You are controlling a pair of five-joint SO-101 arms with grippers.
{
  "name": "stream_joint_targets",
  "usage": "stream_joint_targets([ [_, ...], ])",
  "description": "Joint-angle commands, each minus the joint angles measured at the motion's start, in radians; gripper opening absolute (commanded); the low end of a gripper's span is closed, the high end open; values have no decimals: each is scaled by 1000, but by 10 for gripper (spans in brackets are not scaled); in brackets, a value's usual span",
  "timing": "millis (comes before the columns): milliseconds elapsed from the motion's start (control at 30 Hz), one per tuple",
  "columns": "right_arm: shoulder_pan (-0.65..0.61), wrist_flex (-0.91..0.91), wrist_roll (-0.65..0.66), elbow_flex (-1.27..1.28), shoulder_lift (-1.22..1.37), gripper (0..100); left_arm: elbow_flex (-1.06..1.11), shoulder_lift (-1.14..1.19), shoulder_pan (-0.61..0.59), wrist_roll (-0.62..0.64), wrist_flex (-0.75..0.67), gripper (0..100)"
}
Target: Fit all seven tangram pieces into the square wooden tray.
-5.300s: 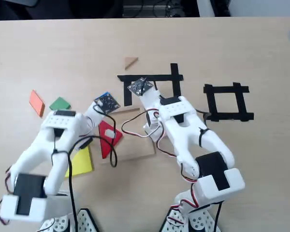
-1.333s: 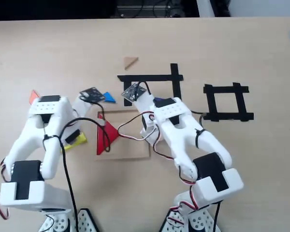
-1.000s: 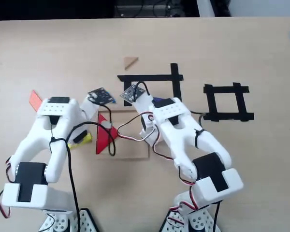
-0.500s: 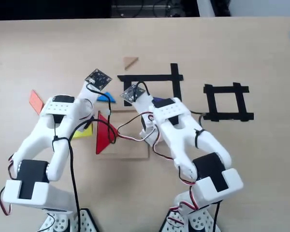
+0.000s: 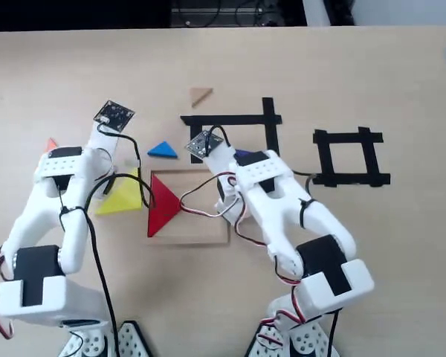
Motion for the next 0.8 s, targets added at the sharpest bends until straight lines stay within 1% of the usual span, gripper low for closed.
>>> stream_joint_targets([
  [0,-12,11,8,-4,-4,11,-62,14,27,0,-21,30],
  [100,-9,11,8,-4,-4,11,-71,58,104,2,-12,30],
  [267,-9,11,8,-4,-4,11,-171,94,196,3,170,30],
  [400,-11,11,8,-4,-4,11,-179,101,257,5,176,30],
  [500,-9,11,8,-4,-4,11,-176,95,243,5,176,30],
  [667,-9,11,8,-4,-4,11,-182,92,124,3,190,30],
  [767,-11,11,8,-4,-4,11,-199,75,88,-31,319,30],
])
